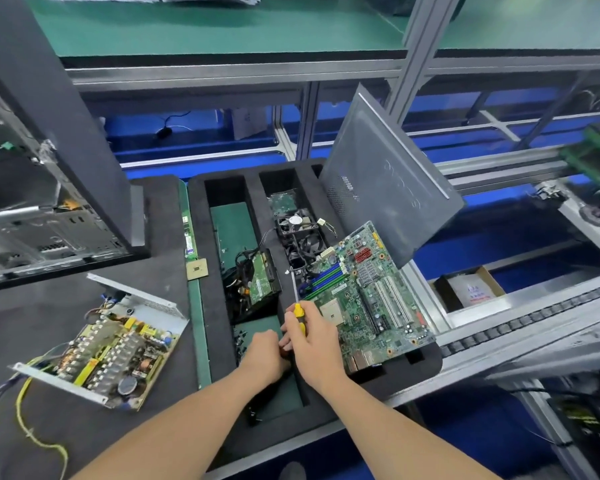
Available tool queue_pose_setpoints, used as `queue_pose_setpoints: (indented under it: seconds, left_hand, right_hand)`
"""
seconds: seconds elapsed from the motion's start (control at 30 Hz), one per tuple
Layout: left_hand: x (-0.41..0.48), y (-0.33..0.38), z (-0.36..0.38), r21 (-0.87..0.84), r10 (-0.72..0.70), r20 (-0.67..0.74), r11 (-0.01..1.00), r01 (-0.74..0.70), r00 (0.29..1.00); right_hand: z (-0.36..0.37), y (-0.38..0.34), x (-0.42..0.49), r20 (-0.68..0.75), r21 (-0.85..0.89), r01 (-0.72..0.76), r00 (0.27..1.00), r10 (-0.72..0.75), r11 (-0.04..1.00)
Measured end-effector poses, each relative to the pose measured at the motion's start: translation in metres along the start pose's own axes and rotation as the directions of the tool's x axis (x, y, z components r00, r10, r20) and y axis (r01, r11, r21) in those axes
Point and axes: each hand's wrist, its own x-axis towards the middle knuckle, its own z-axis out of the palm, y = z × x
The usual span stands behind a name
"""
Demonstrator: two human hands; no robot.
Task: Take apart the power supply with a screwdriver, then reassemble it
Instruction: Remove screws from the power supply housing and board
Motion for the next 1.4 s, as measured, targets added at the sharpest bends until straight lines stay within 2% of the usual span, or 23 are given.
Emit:
queue_pose_setpoints:
  seconds: [0.2,0.37,0.47,0.57,0.7,0.83,0.97,1.13,1.23,1.4]
  left_hand:
    - [-0.011,0.005,-0.026,0.226,0.043,0.028,0.973,-0.048,0.999]
    - [-0.038,0.010,-0.065,0.255,0.127,0.026,0.958,-0.130,0.991]
    - [-0.062,0.004,-0.098,0.201,0.212,-0.060,0.960,-0.197,0.975]
    - [-0.085,-0.014,-0.139,0.105,0.280,-0.210,0.959,-0.263,0.937]
    - [-0.106,-0.065,-0.197,0.065,0.283,-0.399,0.958,-0.281,0.872]
    - [-0.113,-0.126,-0.231,0.122,0.256,-0.448,0.967,-0.225,0.856]
    - [-0.106,-0.166,-0.233,0.189,0.297,-0.339,0.951,-0.245,0.893]
    - [-0.091,-0.185,-0.233,0.226,0.363,-0.319,0.926,-0.302,0.875]
    - [-0.087,-0.191,-0.233,0.271,0.413,-0.313,0.902,-0.337,0.855]
    - [-0.087,-0.207,-0.239,0.279,0.429,-0.337,0.896,-0.347,0.838]
  right_hand:
    - [0.003,-0.001,0.000,-0.002,0.020,-0.004,1.000,0.004,1.000]
    - [0.004,-0.003,0.000,-0.014,-0.006,-0.015,1.000,0.015,1.000]
    - [0.007,-0.011,0.003,-0.010,-0.080,-0.036,0.999,0.035,0.996]
    - [0.016,-0.031,0.014,0.012,-0.168,-0.079,0.997,0.082,0.983]
    - [0.040,-0.075,0.027,0.075,-0.078,-0.044,0.996,0.050,0.996]
    - [0.072,-0.119,0.026,0.164,0.042,-0.034,0.986,0.027,0.999]
    - [0.098,-0.143,0.011,0.345,0.045,0.012,0.938,-0.027,0.999]
    - [0.114,-0.158,-0.008,0.624,0.031,0.074,0.777,-0.077,0.997]
    - [0.119,-0.163,-0.015,0.678,-0.023,0.208,0.722,-0.137,0.978]
    - [0.120,-0.175,-0.013,0.665,-0.096,0.280,0.732,-0.148,0.955]
